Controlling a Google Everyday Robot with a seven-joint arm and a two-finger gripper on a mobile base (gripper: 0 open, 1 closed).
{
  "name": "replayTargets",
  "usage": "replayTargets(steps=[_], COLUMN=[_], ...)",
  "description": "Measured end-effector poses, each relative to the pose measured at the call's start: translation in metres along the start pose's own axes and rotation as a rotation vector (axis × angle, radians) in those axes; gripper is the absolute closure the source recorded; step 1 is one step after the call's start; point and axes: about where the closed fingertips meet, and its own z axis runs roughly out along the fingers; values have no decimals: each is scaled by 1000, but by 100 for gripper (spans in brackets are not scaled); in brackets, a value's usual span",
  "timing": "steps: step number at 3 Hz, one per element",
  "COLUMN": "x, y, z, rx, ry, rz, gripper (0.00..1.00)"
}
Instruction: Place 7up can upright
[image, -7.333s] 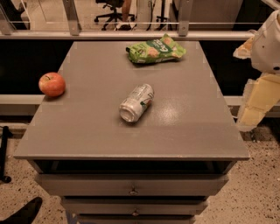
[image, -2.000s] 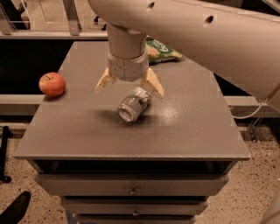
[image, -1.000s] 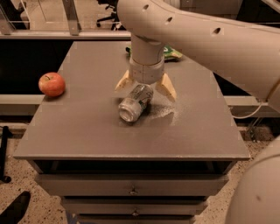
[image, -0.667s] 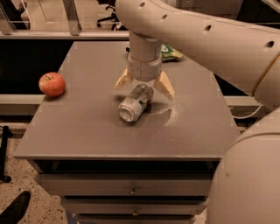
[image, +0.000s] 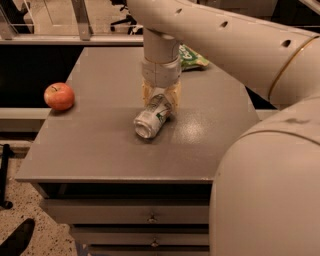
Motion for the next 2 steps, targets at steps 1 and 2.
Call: replayTargets(steps=[1,2], x=[-6,-15], y=[6,5], z=[-9,-27], rx=[-13,-116], ry=[-4,-37], rz=[10,-30], gripper=[82,100])
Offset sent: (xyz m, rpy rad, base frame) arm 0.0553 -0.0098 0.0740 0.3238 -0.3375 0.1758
